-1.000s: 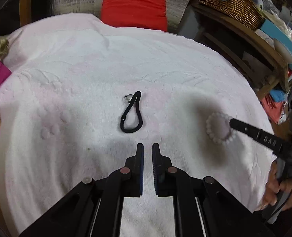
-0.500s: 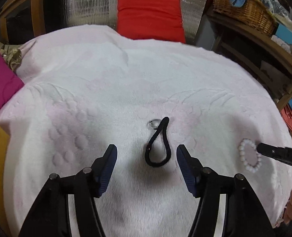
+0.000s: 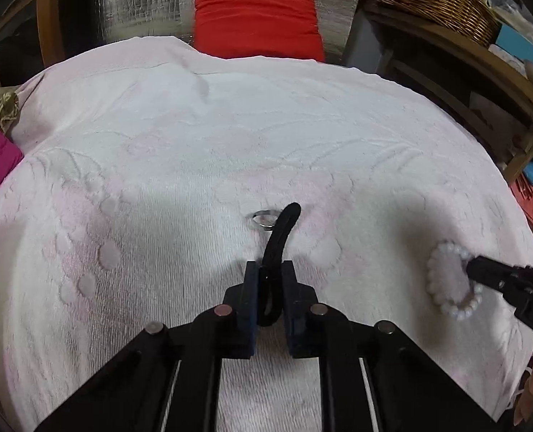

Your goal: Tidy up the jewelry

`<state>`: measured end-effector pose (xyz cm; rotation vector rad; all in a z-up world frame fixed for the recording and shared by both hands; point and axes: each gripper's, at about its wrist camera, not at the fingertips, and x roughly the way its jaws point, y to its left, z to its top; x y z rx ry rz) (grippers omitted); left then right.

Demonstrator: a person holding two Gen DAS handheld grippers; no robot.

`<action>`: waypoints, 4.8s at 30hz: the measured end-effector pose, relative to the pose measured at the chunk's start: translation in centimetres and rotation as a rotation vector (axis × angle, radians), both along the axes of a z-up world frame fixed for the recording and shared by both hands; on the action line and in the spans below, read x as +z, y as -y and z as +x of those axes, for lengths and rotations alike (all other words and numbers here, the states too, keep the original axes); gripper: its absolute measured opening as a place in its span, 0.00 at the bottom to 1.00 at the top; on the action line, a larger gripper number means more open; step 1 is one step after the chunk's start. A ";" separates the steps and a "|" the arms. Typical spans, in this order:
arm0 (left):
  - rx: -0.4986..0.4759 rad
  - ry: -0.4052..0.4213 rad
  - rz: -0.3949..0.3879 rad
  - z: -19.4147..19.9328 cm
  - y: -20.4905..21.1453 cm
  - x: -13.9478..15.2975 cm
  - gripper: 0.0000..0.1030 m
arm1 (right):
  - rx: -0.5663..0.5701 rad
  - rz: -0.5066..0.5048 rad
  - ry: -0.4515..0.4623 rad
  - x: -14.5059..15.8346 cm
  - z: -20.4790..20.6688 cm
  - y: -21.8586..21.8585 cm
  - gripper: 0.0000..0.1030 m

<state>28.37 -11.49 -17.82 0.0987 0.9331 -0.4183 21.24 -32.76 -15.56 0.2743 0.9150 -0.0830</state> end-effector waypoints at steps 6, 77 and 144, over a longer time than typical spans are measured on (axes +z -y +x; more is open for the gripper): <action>0.022 0.036 -0.033 -2.7 -2.4 2.4 0.12 | 0.016 0.029 0.114 2.5 -1.3 -0.8 0.10; 0.429 -0.188 0.166 -1.6 -39.6 2.6 0.12 | 0.457 0.308 0.136 6.6 3.2 -29.7 0.70; 0.876 0.421 0.436 -40.8 -31.6 21.4 0.81 | 0.693 -0.090 0.341 17.9 -23.9 -35.1 0.69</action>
